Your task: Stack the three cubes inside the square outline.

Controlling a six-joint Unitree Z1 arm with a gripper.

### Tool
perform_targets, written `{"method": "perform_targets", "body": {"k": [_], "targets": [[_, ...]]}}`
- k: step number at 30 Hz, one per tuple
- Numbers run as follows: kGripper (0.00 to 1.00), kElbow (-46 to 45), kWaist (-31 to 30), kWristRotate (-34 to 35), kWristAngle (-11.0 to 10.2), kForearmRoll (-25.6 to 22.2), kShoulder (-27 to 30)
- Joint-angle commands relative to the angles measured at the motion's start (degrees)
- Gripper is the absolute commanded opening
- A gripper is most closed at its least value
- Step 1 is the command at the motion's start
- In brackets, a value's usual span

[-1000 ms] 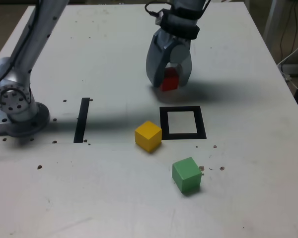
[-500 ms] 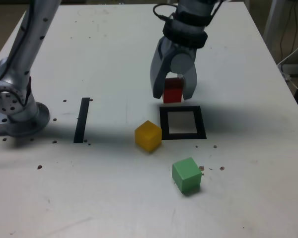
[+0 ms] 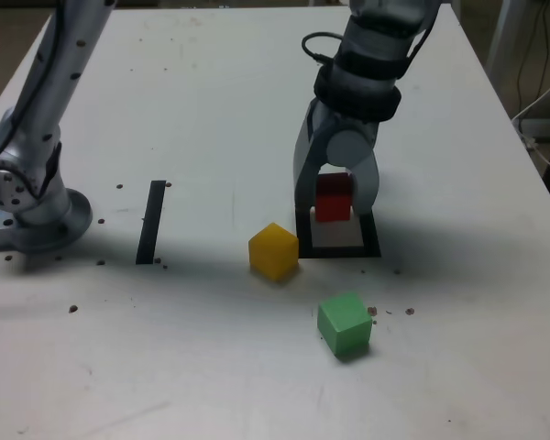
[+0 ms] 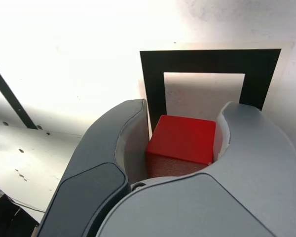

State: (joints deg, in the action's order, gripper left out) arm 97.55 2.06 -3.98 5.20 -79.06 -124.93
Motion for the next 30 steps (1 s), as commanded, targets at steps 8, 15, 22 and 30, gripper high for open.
{"method": "perform_targets", "body": {"k": [8, 15, 22, 30], "targets": [[0.20, -1.21, -0.09, 0.07, -0.01, 1.75, -1.39], [0.20, -1.71, 0.61, -0.16, -0.85, 2.43, -2.01], [0.21, -2.64, 1.32, -0.63, -0.97, 3.50, -2.45], [0.84, -2.88, 1.45, -1.53, -0.97, 4.77, -2.34]]}}
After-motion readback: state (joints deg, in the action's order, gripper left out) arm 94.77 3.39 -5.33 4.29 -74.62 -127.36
